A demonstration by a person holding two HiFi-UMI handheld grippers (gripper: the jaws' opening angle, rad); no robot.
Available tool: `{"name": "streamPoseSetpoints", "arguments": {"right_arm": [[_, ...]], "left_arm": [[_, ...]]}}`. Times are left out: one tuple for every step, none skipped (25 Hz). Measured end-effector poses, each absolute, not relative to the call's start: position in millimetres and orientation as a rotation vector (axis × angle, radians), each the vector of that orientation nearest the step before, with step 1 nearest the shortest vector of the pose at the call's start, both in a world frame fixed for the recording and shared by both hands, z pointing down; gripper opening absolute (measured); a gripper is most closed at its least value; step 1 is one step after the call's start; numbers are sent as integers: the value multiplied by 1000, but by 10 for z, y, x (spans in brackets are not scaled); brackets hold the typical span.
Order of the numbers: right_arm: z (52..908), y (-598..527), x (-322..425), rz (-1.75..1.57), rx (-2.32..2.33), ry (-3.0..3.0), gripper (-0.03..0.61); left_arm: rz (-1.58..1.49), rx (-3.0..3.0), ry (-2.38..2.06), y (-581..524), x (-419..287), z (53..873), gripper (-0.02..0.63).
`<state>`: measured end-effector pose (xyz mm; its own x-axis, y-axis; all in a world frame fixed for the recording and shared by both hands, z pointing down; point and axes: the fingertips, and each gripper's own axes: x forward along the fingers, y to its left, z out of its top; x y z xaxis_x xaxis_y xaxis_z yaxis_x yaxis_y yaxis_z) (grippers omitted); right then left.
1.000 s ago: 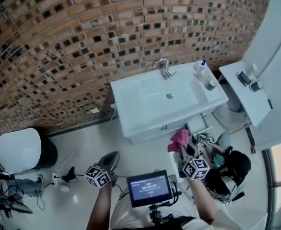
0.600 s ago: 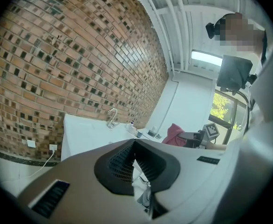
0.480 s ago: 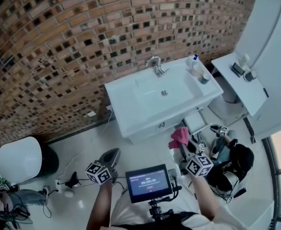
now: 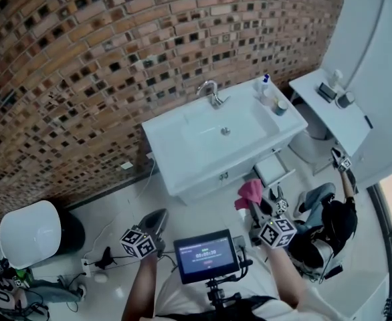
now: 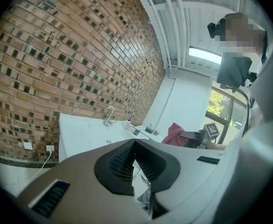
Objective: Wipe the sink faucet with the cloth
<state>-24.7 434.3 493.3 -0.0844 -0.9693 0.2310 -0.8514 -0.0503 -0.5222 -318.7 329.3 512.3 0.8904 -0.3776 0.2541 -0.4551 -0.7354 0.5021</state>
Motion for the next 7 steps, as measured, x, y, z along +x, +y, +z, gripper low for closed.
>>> {"name": "streamPoseSetpoints", "arguments": {"right_arm": [[4955, 4375, -256, -830, -1964, 2006, 66], [4974, 4407, -262, -836, -1959, 2006, 67], [4984, 4425, -261, -842, -1955, 2007, 66], [4981, 4421, -255, -845, -1952, 2011, 67], [4964, 4395, -245, -845, -1947, 2016, 67], [4937, 4355, -236, -842, -1941, 2021, 66], [4905, 4308, -225, -838, -1934, 2027, 66]], "left_arm": [[189, 2477, -595, 3335, -3178, 5154, -6], [197, 2469, -590, 3377, -3166, 5184, -6], [204, 2462, -587, 3404, -3153, 5204, -6], [208, 2459, -585, 3408, -3136, 5209, -6], [210, 2460, -584, 3388, -3118, 5196, -6], [211, 2464, -585, 3352, -3099, 5171, -6], [211, 2469, -586, 3310, -3080, 5142, -6]]}}
